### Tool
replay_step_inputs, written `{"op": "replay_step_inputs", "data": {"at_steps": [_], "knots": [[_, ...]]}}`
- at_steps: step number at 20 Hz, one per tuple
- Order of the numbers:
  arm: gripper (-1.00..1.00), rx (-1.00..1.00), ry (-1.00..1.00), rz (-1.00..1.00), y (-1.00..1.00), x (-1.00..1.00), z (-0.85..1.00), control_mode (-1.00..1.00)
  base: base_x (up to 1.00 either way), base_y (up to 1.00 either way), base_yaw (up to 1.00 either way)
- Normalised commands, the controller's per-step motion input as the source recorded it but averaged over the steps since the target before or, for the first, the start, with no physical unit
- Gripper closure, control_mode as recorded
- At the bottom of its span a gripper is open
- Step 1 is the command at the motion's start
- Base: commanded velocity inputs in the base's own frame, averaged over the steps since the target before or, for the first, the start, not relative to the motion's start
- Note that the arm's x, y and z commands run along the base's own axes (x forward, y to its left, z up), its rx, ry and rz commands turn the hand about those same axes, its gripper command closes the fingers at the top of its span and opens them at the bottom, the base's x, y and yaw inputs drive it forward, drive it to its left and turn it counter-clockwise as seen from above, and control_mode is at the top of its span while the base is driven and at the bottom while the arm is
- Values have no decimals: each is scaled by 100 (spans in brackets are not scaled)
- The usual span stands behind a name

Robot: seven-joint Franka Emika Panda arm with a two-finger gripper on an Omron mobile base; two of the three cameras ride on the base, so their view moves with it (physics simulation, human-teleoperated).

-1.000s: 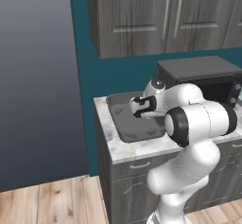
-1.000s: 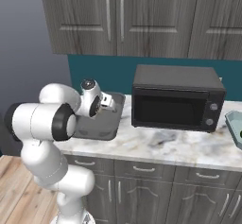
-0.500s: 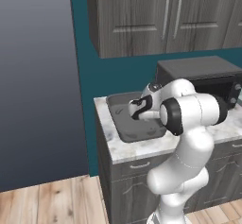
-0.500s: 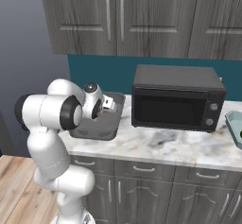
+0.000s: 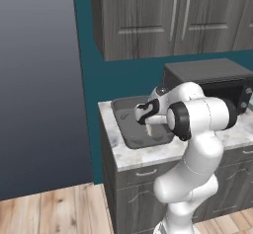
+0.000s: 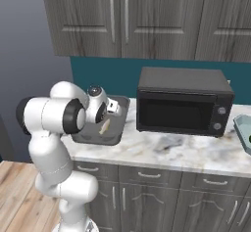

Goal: Place one lime and one fish in each tupperware on the nearby counter, to pack two identical lunches.

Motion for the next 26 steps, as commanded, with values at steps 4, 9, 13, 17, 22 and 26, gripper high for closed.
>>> {"op": "replay_step_inputs", "data": {"at_steps": [4,9,13,17,22,26], "knots": [[-100,0,0,0,-4,-86,61,-100,0,0,0],[-100,0,0,0,-18,-100,67,-100,0,0,0],[-100,0,0,0,-23,-100,96,-100,0,0,0],[-100,0,1,0,-8,-100,90,-100,0,0,0],[-100,0,1,0,0,-100,71,-100,0,0,0],[-100,0,0,0,0,-100,55,-100,0,0,0]]}}
